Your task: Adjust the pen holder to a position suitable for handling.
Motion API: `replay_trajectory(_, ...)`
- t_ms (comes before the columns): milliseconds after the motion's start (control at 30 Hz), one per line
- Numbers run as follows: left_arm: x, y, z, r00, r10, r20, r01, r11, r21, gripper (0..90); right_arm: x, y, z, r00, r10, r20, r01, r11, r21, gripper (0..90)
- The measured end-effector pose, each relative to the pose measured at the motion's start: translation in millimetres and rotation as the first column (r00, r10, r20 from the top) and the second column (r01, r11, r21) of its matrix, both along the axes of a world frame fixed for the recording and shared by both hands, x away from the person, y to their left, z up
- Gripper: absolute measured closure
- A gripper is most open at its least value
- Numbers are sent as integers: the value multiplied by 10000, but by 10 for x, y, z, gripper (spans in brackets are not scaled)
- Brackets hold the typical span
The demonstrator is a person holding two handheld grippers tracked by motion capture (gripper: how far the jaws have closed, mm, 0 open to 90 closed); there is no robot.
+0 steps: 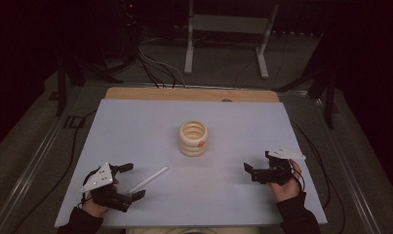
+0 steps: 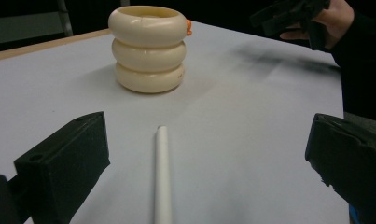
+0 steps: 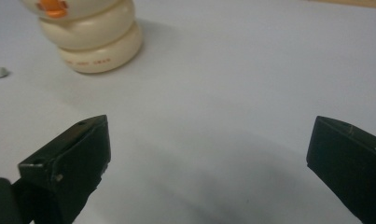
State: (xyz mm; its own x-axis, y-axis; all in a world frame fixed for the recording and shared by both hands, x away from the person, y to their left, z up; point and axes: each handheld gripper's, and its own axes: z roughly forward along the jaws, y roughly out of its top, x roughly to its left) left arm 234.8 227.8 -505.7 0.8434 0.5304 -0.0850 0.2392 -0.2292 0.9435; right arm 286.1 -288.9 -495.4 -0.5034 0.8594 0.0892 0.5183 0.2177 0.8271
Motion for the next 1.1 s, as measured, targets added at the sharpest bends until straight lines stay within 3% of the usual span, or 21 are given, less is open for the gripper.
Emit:
replay_trajectory(167, -6, 9, 5, 10000, 78, 41, -78, 10000, -45, 1, -93, -48, -46, 9996, 30, 272, -34, 9999, 139, 0)
replay_trajectory(300, -22, 2, 11, 10000, 10, 8, -10, 10000, -36, 1, -113, -107, -90, 9992, -98, 377, 64, 9961, 881, 0)
replay_trajectory(433, -46, 8, 2, 10000, 35, 14, -35, 9999, 150, 1, -87, -110, -91, 9986, -257, 457, 218, 9961, 853, 0)
replay_trajectory(500, -65, 36, 1, 9999, 136, 19, -136, 9998, 145, 1, -57, -90, -90, 9978, -149, 643, 96, 9966, 823, 0)
replay_trajectory(800, -66, 24, 22, 9998, 170, 43, -171, 9996, 244, 1, -45, -33, -113, 9966, 432, 702, -494, 9948, 890, 0)
replay_trajectory(900, -48, -14, 46, 10000, 26, 7, -26, 9997, 230, 1, -67, -42, -120, 9964, 504, 677, -565, 9942, 914, 0)
replay_trajectory(1100, -41, -89, 77, 9992, -299, -262, 316, 9972, 672, 1, -83, -88, -117, 9968, 437, 673, -509, 9927, 1092, 0)
